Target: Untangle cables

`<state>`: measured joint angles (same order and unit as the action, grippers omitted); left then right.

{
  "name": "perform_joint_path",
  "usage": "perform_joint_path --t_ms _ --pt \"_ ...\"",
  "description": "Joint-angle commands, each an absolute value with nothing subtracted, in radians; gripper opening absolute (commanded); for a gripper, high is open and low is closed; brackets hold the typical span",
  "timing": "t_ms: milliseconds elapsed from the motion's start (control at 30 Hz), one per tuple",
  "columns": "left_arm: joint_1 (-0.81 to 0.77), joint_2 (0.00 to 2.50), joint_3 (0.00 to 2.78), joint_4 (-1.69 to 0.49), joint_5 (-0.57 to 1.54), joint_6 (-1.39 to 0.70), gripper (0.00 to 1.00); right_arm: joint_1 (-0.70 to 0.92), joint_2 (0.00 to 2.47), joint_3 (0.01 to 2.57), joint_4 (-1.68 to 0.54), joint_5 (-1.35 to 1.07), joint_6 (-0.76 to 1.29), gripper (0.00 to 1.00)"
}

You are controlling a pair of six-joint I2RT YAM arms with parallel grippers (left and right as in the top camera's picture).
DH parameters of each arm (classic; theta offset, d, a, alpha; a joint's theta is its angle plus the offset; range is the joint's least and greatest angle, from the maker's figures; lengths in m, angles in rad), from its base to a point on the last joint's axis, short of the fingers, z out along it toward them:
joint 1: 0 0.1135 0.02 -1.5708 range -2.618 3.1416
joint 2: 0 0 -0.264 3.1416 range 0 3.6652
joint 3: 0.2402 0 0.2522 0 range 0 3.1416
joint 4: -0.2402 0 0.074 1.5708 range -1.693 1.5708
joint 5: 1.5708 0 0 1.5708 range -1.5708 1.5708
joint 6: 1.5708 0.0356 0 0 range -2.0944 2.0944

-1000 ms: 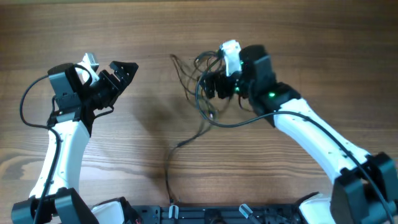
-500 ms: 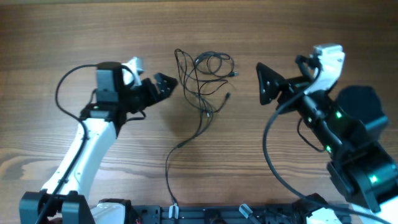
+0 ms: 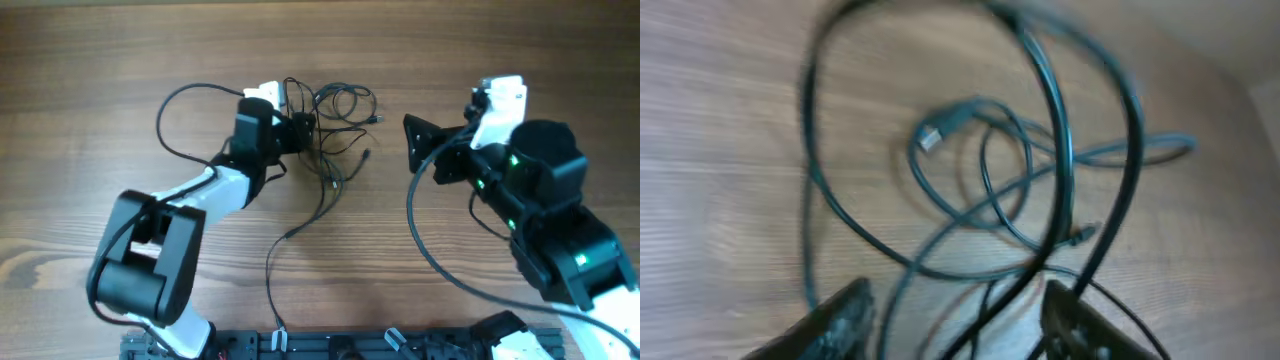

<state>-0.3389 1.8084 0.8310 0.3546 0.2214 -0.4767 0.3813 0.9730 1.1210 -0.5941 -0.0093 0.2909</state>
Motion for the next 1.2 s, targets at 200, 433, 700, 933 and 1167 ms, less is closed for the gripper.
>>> perform_joint_path --t_ms 200,433,700,933,1167 --pt "-0.183 1.444 0.832 0.054 0.248 -0.452 0.04 0.380 1.202 1.130 -0.592 -0.125 0.435 1.00" --pt "-0.147 1.024 0.832 -0.054 0.448 -0.396 0.04 0.382 1.499 1.130 -0.417 -0.500 0.422 1.00" --pt "-0.147 1.011 0.832 -0.064 0.487 -0.400 0.04 0.491 1.553 1.130 -0.112 -0.754 0.325 1.00" --pt "-0.142 0.989 0.832 -0.039 0.638 -0.400 0.04 0.587 1.695 1.130 0.052 -0.155 0.554 0.15" --pt "0.177 0.876 0.832 0.336 0.623 -0.593 0.04 0.216 1.700 1.130 -0.302 -0.081 0.577 0.04"
